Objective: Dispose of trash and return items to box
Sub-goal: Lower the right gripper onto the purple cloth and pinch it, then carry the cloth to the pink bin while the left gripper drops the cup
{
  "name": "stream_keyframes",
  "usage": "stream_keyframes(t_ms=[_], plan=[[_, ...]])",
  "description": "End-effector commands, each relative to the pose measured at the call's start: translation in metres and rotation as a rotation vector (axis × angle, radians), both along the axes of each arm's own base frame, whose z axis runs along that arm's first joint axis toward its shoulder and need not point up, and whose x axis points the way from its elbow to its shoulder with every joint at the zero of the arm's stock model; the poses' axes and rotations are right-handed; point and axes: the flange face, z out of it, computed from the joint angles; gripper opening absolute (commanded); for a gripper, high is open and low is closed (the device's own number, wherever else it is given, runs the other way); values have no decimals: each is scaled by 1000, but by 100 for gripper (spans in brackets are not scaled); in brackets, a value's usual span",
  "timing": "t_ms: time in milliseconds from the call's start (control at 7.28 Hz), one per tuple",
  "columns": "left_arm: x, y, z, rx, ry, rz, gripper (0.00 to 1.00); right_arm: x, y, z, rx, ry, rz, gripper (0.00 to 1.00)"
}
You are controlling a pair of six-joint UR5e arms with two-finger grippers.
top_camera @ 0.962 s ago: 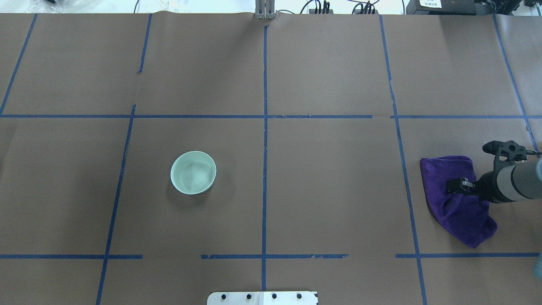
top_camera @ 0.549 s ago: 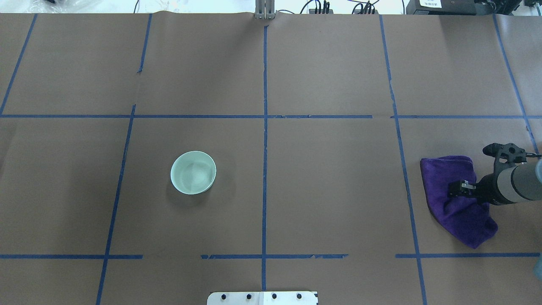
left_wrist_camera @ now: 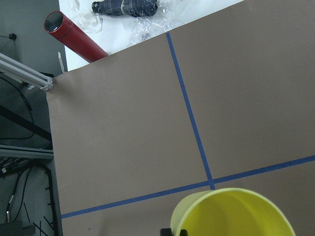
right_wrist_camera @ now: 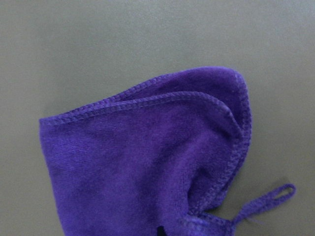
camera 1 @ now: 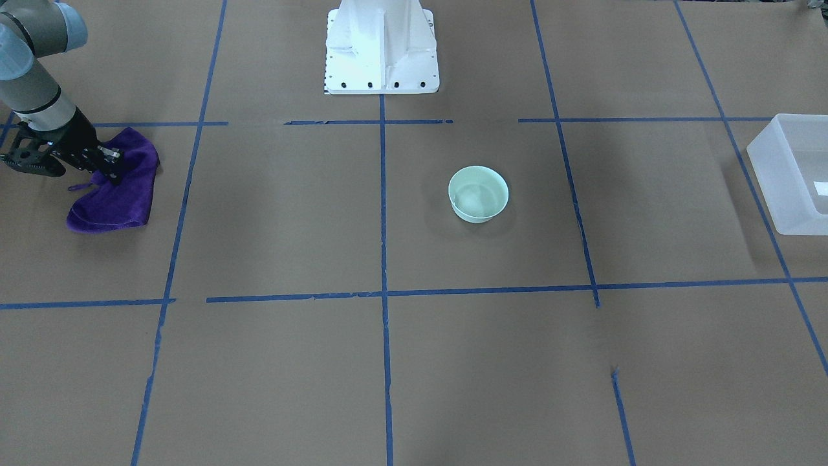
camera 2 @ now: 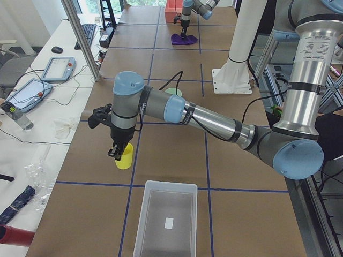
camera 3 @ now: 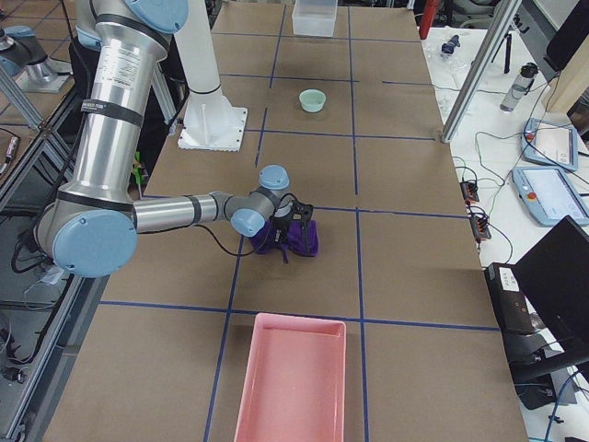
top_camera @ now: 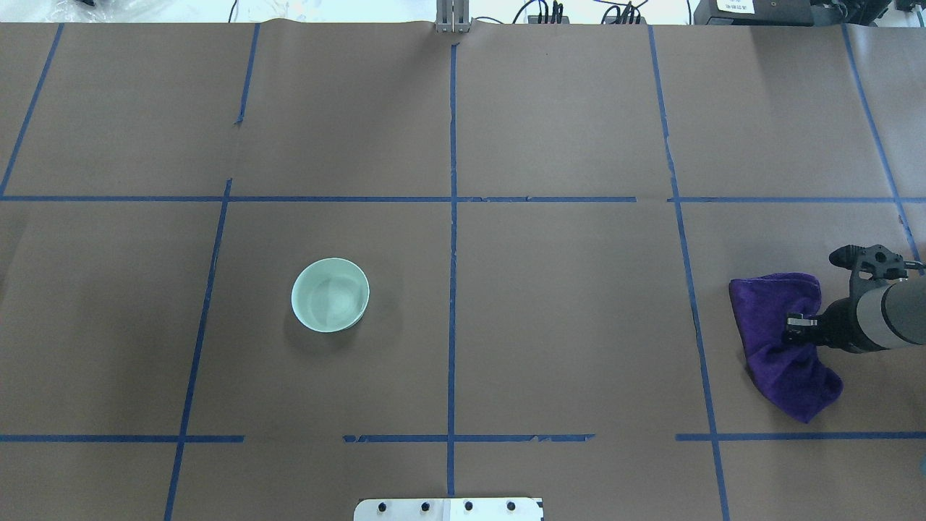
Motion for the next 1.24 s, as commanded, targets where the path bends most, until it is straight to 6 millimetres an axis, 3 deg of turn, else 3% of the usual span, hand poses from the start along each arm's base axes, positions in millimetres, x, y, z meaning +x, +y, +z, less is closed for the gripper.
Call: stream_keyframes(t_ms=[0, 275, 412, 549, 687, 824, 962, 1099], plan=[[-8, 3, 45, -73, 8, -2, 0, 20, 1, -25, -2, -51, 12, 0], [-7, 7, 86, -152, 24, -5, 0, 50, -12, -48, -20, -112, 53, 0], [-5, 21, 105, -188, 32, -5, 0, 75, -22, -67, -92, -143, 73, 0], [-2, 33, 118, -215, 55, -8, 0, 88, -20, -100, -126, -148, 82, 0], [5, 51, 137, -246, 118, -38, 0, 97, -19, -131, -120, -147, 96, 0], [15, 93, 170, -216, 160, -66, 0, 107, -18, -149, -108, -151, 108, 0], [24, 115, 184, -203, 171, -103, 0, 118, -21, -152, -94, -135, 113, 0], [41, 124, 192, -213, 193, -70, 0, 134, -25, -150, -54, -107, 99, 0]])
